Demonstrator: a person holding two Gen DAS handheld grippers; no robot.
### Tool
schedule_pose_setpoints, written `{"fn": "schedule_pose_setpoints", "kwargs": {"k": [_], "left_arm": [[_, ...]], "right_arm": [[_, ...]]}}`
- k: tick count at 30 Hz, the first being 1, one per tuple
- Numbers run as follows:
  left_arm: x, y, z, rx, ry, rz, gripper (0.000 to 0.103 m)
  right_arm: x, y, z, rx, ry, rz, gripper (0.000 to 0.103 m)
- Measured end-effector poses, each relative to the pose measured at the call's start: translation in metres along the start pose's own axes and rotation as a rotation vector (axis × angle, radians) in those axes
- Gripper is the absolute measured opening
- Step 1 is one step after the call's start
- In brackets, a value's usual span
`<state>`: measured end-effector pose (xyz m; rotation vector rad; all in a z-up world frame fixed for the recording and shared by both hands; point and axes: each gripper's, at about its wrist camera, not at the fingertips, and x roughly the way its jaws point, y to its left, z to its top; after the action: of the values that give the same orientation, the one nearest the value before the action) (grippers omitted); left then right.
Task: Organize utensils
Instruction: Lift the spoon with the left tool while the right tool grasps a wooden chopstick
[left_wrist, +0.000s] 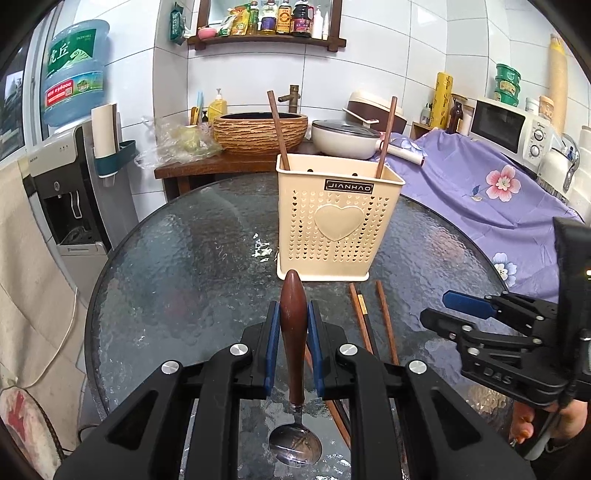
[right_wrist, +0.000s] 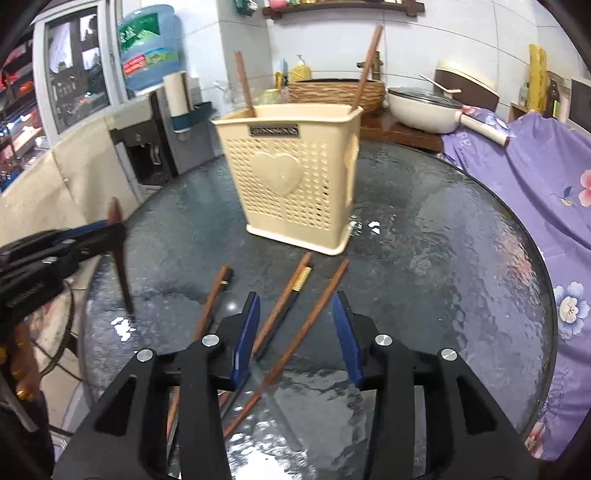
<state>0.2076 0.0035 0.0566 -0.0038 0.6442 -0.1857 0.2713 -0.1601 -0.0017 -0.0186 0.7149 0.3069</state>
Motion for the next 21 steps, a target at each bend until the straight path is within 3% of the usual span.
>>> {"fn": "schedule_pose_setpoints", "kwargs": {"k": [7,10,21], "left_arm": [[0.000,0.000,0.001,0.001,-0.005,-0.005,0.015],[0.001,-0.001,0.002,0.000,-0.006,-0.005,0.015],[0.003,0.000,0.003,-0.003,-0.003,-0.007,0.015]], "right_arm": [[0.049,-0.007,0.007,0.058,0.131,-0.034,0.039],[0.075,-0.008,0.012,0.113,0.191,-0.056,0.032],[0.119,-0.009,0.021,0.185,0.251,-0.177,0.016]]}}
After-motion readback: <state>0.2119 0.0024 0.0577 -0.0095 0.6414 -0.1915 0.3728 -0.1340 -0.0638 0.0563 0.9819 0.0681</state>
